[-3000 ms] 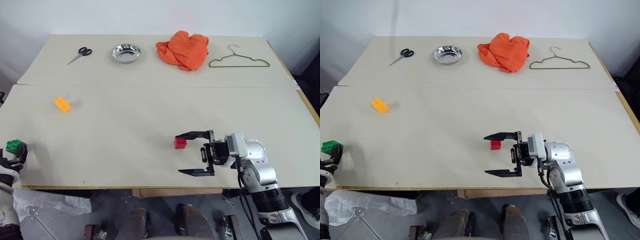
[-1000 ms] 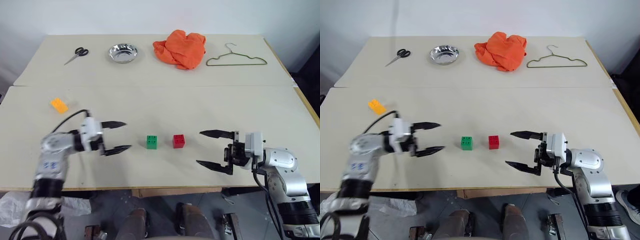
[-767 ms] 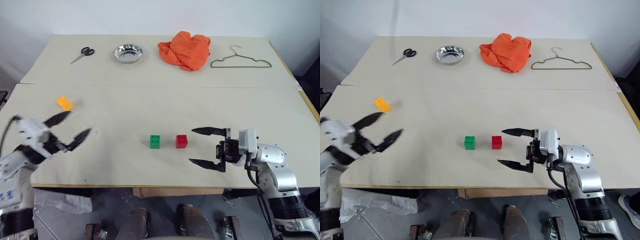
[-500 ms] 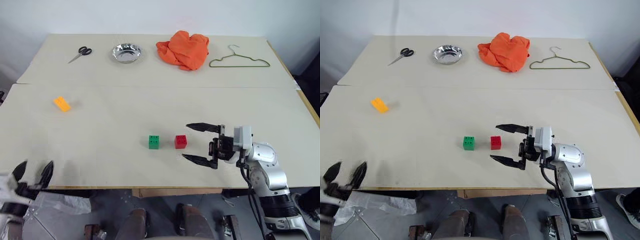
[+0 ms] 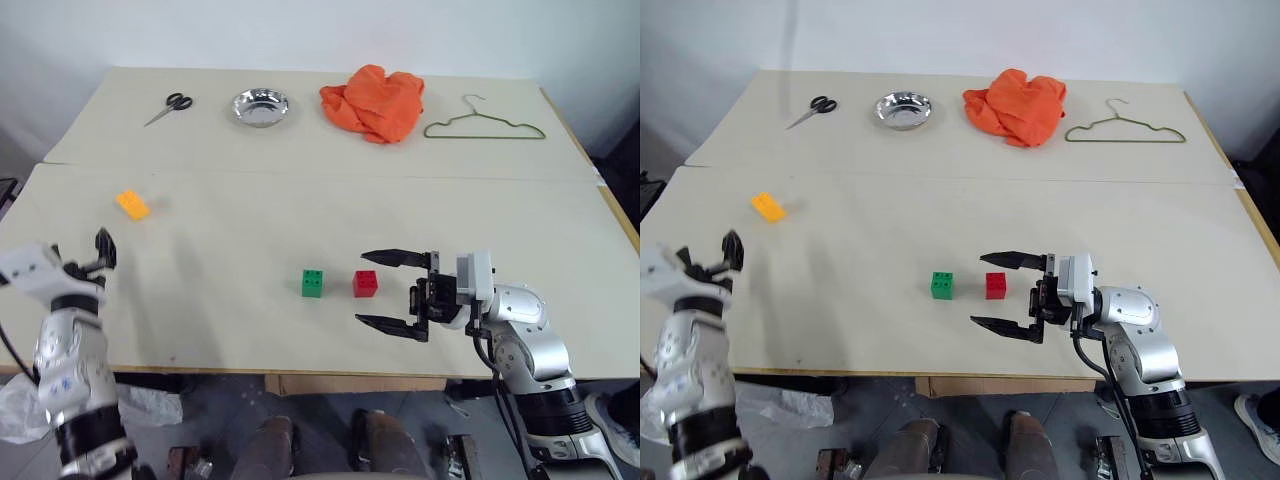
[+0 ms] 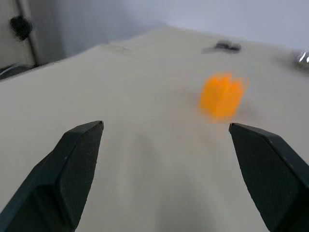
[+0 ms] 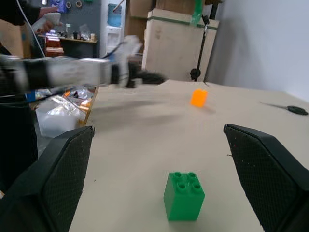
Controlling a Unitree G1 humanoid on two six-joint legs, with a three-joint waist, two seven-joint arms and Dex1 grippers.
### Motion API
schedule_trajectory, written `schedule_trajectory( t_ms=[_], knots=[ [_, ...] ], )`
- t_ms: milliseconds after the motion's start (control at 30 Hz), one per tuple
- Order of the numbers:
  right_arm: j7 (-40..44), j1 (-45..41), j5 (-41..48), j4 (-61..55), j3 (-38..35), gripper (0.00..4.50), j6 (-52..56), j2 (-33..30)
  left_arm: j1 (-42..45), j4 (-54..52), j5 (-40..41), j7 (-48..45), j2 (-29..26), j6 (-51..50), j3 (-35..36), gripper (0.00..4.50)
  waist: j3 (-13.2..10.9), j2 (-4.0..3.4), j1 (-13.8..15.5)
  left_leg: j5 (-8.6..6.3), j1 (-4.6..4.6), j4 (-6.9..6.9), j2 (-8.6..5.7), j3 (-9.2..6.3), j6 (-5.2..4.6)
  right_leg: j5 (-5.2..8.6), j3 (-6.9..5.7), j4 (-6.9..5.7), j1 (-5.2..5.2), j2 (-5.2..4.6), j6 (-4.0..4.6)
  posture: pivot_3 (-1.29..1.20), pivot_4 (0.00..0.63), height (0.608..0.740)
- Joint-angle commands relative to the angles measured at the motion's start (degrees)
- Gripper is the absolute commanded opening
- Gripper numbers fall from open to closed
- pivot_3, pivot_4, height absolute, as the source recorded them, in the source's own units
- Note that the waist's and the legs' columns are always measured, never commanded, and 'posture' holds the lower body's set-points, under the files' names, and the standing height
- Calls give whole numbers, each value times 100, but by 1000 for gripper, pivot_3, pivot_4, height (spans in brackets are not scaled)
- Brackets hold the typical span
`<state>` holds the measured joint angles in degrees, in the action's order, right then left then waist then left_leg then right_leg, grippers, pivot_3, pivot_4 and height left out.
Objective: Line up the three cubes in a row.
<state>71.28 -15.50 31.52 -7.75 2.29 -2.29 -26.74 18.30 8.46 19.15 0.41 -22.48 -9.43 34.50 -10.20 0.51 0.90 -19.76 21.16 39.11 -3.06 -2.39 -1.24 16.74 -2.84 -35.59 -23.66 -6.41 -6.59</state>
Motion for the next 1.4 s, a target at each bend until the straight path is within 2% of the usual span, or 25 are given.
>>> schedule_trajectory(
  t_ms=[33, 167, 433, 600, 700, 767, 933, 967, 1033, 1100, 1200, 1267, 1300, 1333, 1400],
  knots=[
    [-120, -121, 43, -145, -3, 4500, -10, 101, 527, 741, -339, 240, -183, 167, -218, 4408, 1, -2, -63, 0, -2, -3, 0, 3, -1, 0, -3, -3, -1, -2, 0, 0, 150, 740],
    [-307, -81, -60, -236, 125, 4500, -56, 277, 1395, 1829, -744, 881, -186, 357, -472, 4408, 0, 0, -88, 0, 0, 0, -1, 3, -1, 0, -30, 0, -2, 2, 0, 0, 150, 740],
    [-632, 82, -76, -536, 212, 4500, 29, 367, 2331, 3438, -807, 648, -294, 828, -805, 4408, 0, 0, -56, 1, 3, 5, -10, 0, -2, 0, -37, -2, 0, -2, -1, 0, 150, 740],
    [-709, 155, -90, -585, 265, 4500, 37, 385, 2625, 4052, -871, 687, -364, 1058, -938, 4408, 0, 0, -31, 1, 4, 6, -10, -1, -2, 0, -44, -3, -1, -2, -2, 0, 150, 740],
    [-779, 251, -138, -607, 322, 4500, 10, 429, 2675, 4142, -883, 766, -349, 1290, -954, 3872, 0, 0, -27, 1, 4, 6, -10, -1, -2, 0, -44, -4, -1, -2, -2, 0, 150, 740],
    [-808, 291, -166, -585, 338, 4500, -25, 437, 2739, 4186, -646, 840, -296, 1297, -775, 3265, 0, 0, -21, 1, 4, 5, -9, -2, -2, 0, -45, -4, -1, -4, -1, 0, 150, 740],
    [-844, 293, -212, -528, 355, 4500, -74, 455, 2682, 4082, -703, 634, -322, 1334, -932, 1665, 0, 0, -10, 2, 4, 7, -10, 0, -3, -1, -46, -4, 0, -3, -2, 0, 150, 740],
    [-850, 294, -218, -526, 355, 4500, -77, 452, 2631, 3979, -640, 532, -303, 1372, -912, 1463, 0, 0, -8, 2, 4, 7, -10, 0, -3, -1, -46, -4, 0, -3, -2, 0, 150, 740],
    [-870, 292, -243, -515, 327, 4500, -91, 432, 2456, 3549, -408, -76, -275, 1504, -928, 1463, 0, 0, -6, 2, 4, 7, -11, -1, -4, -1, -46, -5, 0, -3, -2, 0, 150, 740],
    [-896, 306, -261, -511, 252, 4500, -111, 386, 2174, 2933, -23, -1205, -364, 1447, -1029, 1463, 0, 0, -15, 2, 5, 7, -10, -1, -3, -1, -46, -4, 0, -6, -2, 0, 150, 740],
    [-921, 382, -265, -552, 97, 4500, -123, 269, 1699, 1969, 967, -3053, -749, 292, -1076, 1463, 0, -1, -55, 2, 6, 6, -8, -2, -3, -1, -45, -2, 1, -13, -1, 0, 150, 740],
    [-925, 434, -254, -615, -19, 4500, -130, 154, 1457, 1538, 1324, -4144, -1163, -276, -1225, 1463, -1, -2, -97, 2, 6, 7, -5, -3, -3, 0, -42, -1, 2, -13, -1, 0, 150, 740],
    [-917, 459, -234, -669, -115, 4500, -186, 95, 1310, 1277, 1499, -5089, -1455, -401, -1410, 1463, -1, -1, -101, 2, 6, 7, -4, -4, -3, 0, -33, -1, 2, -13, -1, 0, 150, 740],
    [-968, 463, -239, -693, -214, 4500, -270, 83, 1203, 1092, 1541, -6011, -1714, -281, -1628, 1463, -2, -3, -112, 2, 6, 6, -2, -5, -3, 1, -25, -1, 2, -13, 0, 0, 150, 740],
    [-1016, 475, -214, -692, -355, 4500, -301, 31, 1264, 1184, 1282, -7187, -2081, 79, -2095, 1463, -5, -11, -110, 2, 4, 2, 1, -6, -3, 3, -13, 3, 4, -11, 5, 0, 150, 740]
  ],
)
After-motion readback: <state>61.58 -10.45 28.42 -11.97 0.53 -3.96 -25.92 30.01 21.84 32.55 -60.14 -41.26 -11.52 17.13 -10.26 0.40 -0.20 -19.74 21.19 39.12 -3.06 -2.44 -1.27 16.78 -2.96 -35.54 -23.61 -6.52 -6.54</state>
